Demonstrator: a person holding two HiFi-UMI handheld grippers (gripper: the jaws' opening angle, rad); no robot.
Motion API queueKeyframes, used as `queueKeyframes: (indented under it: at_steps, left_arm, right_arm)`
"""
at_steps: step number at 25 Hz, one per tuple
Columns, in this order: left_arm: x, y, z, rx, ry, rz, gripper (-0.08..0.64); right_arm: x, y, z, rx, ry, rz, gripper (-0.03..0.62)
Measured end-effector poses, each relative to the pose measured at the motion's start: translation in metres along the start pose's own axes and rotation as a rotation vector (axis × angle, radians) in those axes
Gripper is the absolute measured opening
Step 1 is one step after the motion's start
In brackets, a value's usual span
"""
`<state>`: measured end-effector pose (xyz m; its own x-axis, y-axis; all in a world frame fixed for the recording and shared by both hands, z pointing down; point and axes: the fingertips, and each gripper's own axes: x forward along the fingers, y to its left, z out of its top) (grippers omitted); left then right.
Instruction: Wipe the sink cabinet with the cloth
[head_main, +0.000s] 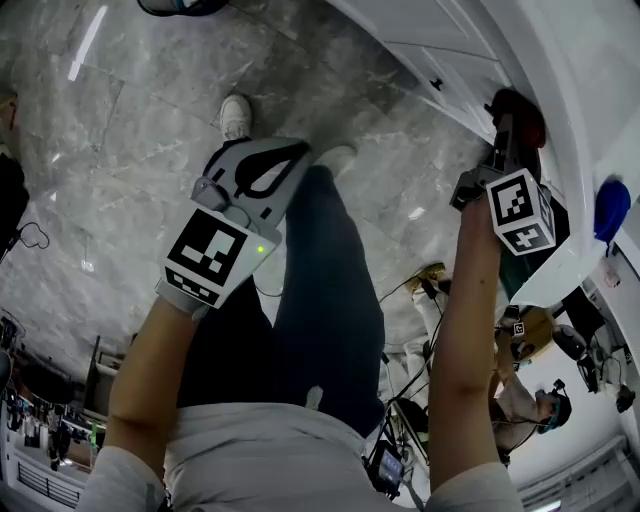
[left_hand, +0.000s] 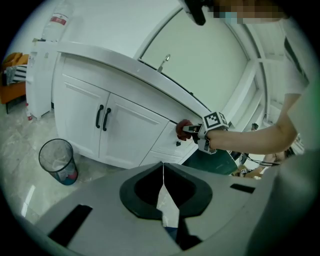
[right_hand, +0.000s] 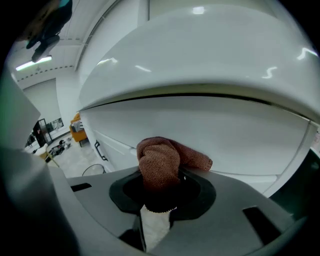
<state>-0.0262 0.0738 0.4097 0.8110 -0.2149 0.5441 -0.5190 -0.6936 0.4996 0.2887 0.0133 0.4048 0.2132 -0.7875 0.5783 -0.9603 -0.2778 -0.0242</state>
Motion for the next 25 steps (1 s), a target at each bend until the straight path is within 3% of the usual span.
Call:
queueKeyframes:
  at_steps: [5, 9, 12, 25]
  left_arm:
    - [-0.010, 0.014, -0.001, -0.029, -0.024, 0.034, 0.012]
    - [-0.016, 0.019, -0.004, -0.047, -0.037, 0.056, 0.012]
    - [-0.016, 0.020, -0.007, -0.055, -0.036, 0.061, 0.012]
    - [-0.007, 0.032, -0.016, -0.084, -0.022, 0.091, 0.012]
  right_arm:
    - [0.019, 0.047, 0.003, 0.010, -0.025, 0.078, 0.106]
    - [0.032, 0.065, -0.013, 0.107, 0.012, 0.108, 0.106]
    - [0.050, 0.060, -0.039, 0.167, 0.059, 0.107, 0.106]
    - [0.104, 0.040, -0.107, 0.185, 0.216, 0.077, 0.107]
